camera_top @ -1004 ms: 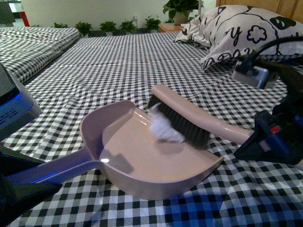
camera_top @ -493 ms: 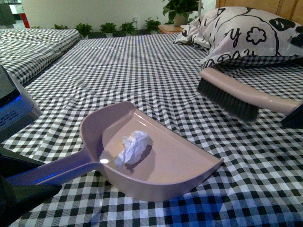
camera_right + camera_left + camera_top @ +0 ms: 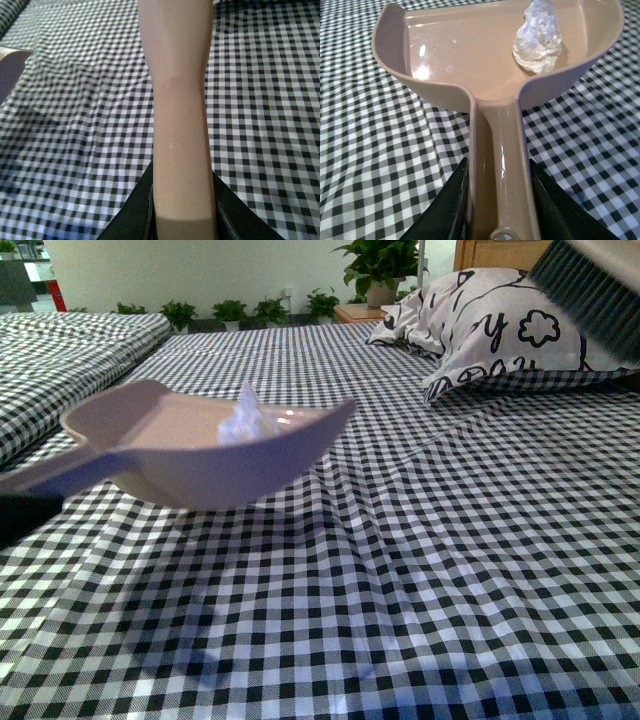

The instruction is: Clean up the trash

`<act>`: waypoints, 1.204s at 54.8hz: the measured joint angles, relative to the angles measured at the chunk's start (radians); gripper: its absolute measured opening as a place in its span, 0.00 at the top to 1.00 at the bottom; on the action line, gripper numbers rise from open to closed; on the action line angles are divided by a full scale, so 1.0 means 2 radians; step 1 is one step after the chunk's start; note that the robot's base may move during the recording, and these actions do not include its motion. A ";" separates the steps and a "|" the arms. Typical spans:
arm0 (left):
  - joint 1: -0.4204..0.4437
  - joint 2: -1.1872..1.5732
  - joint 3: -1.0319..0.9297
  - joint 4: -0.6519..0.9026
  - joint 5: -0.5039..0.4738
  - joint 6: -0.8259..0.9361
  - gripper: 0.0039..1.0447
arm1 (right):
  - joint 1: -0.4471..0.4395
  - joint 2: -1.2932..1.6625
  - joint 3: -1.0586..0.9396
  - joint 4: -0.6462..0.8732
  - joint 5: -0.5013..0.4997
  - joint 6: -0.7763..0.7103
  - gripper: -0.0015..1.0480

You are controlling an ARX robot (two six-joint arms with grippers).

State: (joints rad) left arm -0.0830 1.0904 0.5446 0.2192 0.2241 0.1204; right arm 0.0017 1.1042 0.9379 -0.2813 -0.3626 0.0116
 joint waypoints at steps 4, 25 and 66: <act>0.003 -0.024 0.009 -0.015 -0.026 -0.025 0.73 | -0.006 -0.027 0.004 -0.012 -0.016 0.011 0.81; -0.053 -0.173 0.038 -0.077 -0.148 -0.049 0.73 | 0.006 -0.144 0.019 -0.031 -0.028 0.054 0.81; -0.247 -0.327 -0.004 -0.075 -0.397 -0.032 0.73 | 0.081 -0.269 -0.013 0.013 0.146 0.037 0.81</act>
State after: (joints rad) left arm -0.5762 0.4355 0.5358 0.0689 -0.5709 0.0559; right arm 0.1638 0.5655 0.9127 -0.2546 -0.0700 0.0853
